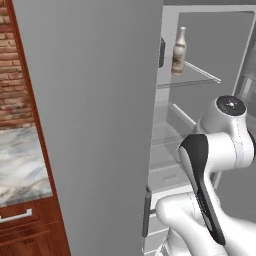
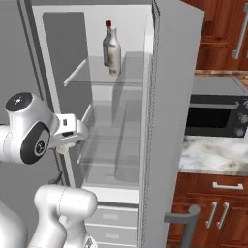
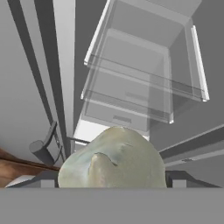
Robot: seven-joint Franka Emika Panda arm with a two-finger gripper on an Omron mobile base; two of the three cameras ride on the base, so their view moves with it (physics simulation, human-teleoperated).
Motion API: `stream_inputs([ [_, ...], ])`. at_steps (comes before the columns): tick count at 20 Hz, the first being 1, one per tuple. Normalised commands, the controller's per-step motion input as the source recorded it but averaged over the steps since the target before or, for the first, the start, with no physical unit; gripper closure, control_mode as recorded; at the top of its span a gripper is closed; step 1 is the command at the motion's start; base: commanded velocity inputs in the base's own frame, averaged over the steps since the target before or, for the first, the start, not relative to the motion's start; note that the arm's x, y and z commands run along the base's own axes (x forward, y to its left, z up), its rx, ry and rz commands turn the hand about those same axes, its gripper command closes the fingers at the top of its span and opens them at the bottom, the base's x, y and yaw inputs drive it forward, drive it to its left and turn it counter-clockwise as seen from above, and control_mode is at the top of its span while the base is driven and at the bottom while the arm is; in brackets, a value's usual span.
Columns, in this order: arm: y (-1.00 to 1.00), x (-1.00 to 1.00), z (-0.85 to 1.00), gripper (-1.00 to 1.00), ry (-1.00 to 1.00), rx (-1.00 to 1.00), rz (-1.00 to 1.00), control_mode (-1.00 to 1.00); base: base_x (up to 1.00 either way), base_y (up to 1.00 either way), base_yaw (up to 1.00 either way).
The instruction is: Place the liquors on the top shelf of the fridge to keep them out of children's reach, and place the garlic on lower shelves for easy access.
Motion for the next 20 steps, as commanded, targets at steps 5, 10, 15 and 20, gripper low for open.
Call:
stream_inputs([
  [5,0.0,0.0,0.0,1.0,0.0,0.0,0.0,1.0,0.21,-0.3,0.13],
  [10,0.0,0.0,0.0,1.0,0.0,0.0,0.0,1.0,0.13,-0.31,0.12],
  [15,0.0,0.0,0.0,1.0,0.0,0.0,0.0,1.0,0.05,-0.34,0.11],
  [20,0.0,0.0,0.0,1.0,0.0,0.0,0.0,1.0,0.03,-0.27,0.1],
])
